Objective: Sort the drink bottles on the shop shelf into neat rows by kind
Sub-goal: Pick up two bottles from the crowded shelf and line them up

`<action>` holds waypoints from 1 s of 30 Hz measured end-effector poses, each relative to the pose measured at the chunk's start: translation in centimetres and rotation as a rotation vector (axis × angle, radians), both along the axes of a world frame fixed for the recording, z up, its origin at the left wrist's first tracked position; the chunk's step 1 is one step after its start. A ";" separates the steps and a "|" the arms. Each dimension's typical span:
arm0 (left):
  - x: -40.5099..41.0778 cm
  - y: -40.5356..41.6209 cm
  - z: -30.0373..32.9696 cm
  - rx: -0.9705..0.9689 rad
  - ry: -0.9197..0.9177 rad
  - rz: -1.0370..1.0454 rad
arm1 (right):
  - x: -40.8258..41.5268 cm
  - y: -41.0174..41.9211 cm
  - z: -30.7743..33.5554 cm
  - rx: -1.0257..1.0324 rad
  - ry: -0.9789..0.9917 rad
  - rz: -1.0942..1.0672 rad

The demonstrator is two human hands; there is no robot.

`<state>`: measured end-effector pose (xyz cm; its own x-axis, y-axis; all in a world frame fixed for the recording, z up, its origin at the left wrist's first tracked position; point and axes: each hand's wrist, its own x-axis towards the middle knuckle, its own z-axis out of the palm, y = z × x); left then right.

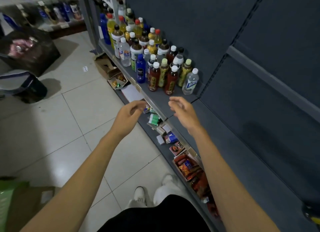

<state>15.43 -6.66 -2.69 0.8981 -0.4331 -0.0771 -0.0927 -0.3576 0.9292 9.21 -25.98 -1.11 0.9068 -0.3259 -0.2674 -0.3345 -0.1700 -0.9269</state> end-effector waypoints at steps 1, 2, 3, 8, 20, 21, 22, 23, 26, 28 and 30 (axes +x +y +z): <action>0.5 0.0 -0.5 0.009 0.017 0.002 | 0.2 -0.3 -0.7 0.015 0.010 -0.001; 1.2 -0.3 -0.9 0.015 0.031 0.003 | 0.6 -0.5 -1.6 0.033 0.021 -0.005; 2.0 -0.7 -1.2 0.018 0.042 0.001 | 1.1 -0.9 -2.4 0.053 0.031 -0.009; 7.5 -4.6 -2.4 0.075 0.031 -0.091 | 5.6 -3.3 -6.6 0.151 0.050 -0.110; 20.9 -11.1 -2.4 0.208 0.079 -0.096 | 25.0 -9.7 -5.3 0.220 -0.040 -0.067; 21.8 -11.2 -2.4 0.202 0.074 -0.086 | 26.3 -10.0 -5.3 0.216 -0.041 -0.059; 22.7 -11.3 -2.5 0.195 0.074 -0.073 | 27.3 -10.3 -5.5 0.212 -0.034 -0.051; 23.7 -11.3 -2.6 0.191 0.075 -0.064 | 28.1 -10.4 -5.7 0.210 -0.025 -0.041; 26.8 -11.9 -3.3 0.183 0.086 -0.054 | 30.0 -11.3 -7.0 0.195 -0.003 -0.066; 29.3 -12.8 -4.0 0.177 0.087 -0.047 | 31.3 -12.2 -7.8 0.174 0.013 -0.147; 31.7 -14.1 -5.2 0.205 0.077 -0.047 | 32.5 -13.5 -8.3 0.080 0.009 -0.262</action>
<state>47.15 -20.80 -7.87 0.8653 -0.4427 -0.2352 -0.0457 -0.5368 0.8424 41.74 -39.47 -9.40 0.7915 -0.5269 -0.3098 -0.3661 -0.0027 -0.9306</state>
